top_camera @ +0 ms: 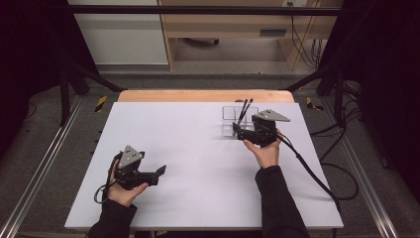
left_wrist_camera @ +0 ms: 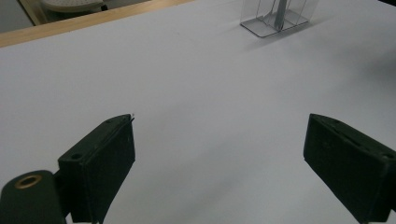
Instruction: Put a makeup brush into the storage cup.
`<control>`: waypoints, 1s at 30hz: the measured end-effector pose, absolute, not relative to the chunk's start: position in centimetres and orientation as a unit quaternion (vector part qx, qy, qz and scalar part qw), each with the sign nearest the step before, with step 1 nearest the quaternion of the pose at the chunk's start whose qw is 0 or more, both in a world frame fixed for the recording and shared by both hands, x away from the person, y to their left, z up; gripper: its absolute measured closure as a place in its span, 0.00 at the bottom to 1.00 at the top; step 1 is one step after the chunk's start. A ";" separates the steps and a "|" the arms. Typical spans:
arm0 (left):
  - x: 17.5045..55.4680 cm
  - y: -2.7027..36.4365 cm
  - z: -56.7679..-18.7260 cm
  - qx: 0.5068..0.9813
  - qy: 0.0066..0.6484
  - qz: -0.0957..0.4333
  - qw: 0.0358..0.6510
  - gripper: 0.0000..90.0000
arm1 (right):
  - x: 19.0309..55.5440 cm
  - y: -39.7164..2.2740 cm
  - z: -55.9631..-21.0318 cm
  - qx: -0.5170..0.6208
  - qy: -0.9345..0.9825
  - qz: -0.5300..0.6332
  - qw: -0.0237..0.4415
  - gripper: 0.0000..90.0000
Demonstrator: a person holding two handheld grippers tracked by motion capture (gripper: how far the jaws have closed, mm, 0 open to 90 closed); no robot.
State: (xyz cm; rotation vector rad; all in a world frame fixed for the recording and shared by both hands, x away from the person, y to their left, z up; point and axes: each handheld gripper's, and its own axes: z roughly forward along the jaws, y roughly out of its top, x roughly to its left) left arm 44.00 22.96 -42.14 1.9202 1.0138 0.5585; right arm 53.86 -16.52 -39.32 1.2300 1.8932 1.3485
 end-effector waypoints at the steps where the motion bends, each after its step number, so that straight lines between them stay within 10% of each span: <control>1: 44.0 23.0 -42.1 0.771 0.407 0.224 0.435 0.09 | 53.6 -16.6 -39.3 0.450 0.696 0.499 0.251 0.20; 30: 44.2 23.0 -42.4 0.773 0.406 0.222 0.434 0.08 | 47.4 -18.4 -40.1 0.410 0.726 0.510 0.214 0.08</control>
